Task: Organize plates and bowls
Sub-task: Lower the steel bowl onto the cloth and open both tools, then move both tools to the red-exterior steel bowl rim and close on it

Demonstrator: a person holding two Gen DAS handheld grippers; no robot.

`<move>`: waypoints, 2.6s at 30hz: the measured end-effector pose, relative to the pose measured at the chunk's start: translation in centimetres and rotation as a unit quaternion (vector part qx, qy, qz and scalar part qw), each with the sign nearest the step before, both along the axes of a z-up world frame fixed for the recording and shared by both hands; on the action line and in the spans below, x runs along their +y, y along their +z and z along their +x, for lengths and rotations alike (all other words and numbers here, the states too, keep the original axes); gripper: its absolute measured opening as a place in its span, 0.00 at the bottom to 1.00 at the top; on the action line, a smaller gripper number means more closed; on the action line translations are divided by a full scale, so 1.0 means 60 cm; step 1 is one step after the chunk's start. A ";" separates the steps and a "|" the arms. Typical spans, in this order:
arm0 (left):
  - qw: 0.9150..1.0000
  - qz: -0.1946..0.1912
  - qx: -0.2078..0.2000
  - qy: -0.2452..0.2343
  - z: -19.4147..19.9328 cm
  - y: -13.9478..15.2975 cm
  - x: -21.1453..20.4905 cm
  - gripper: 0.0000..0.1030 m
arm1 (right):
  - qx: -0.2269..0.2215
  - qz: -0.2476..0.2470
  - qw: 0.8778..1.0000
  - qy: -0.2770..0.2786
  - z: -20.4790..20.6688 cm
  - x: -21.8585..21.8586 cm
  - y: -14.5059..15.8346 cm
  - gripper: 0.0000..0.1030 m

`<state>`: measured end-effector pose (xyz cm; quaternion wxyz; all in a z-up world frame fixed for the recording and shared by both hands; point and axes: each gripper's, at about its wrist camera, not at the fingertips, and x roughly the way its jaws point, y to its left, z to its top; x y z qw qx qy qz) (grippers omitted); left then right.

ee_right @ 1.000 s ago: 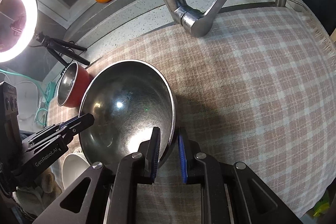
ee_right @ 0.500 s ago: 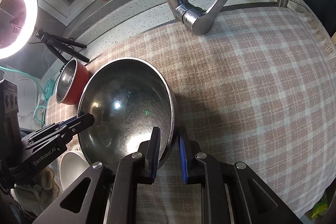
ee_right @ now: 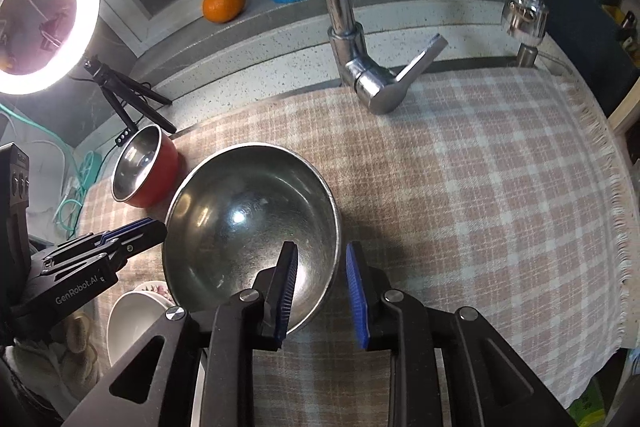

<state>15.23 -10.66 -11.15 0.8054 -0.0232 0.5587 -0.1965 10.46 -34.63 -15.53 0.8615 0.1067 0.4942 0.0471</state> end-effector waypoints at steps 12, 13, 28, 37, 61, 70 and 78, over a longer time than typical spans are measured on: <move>0.999 -0.013 -0.008 0.028 -0.014 0.016 0.054 0.13 | -0.056 -0.047 0.997 0.031 -0.023 0.050 0.056 0.22; 0.999 -0.014 -0.009 0.032 -0.014 0.018 0.060 0.13 | -0.060 -0.051 0.996 0.033 -0.024 0.055 0.060 0.22; 0.997 -0.021 -0.023 0.075 -0.018 0.040 0.147 0.13 | -0.087 -0.072 0.990 0.083 -0.019 0.136 0.086 0.24; 0.993 -0.026 -0.028 0.111 -0.005 0.050 0.206 0.13 | -0.074 -0.041 0.990 0.113 0.010 0.172 0.088 0.32; 0.985 -0.040 0.004 0.166 0.090 -0.001 0.261 0.18 | 0.011 0.058 0.990 0.131 0.176 0.227 0.032 0.32; 0.985 -0.039 0.026 0.168 0.120 -0.028 0.253 0.18 | 0.025 0.054 0.986 0.153 0.220 0.271 0.007 0.32; 0.985 -0.033 0.031 0.167 0.133 -0.038 0.251 0.18 | 0.043 0.039 0.985 0.160 0.244 0.297 -0.019 0.32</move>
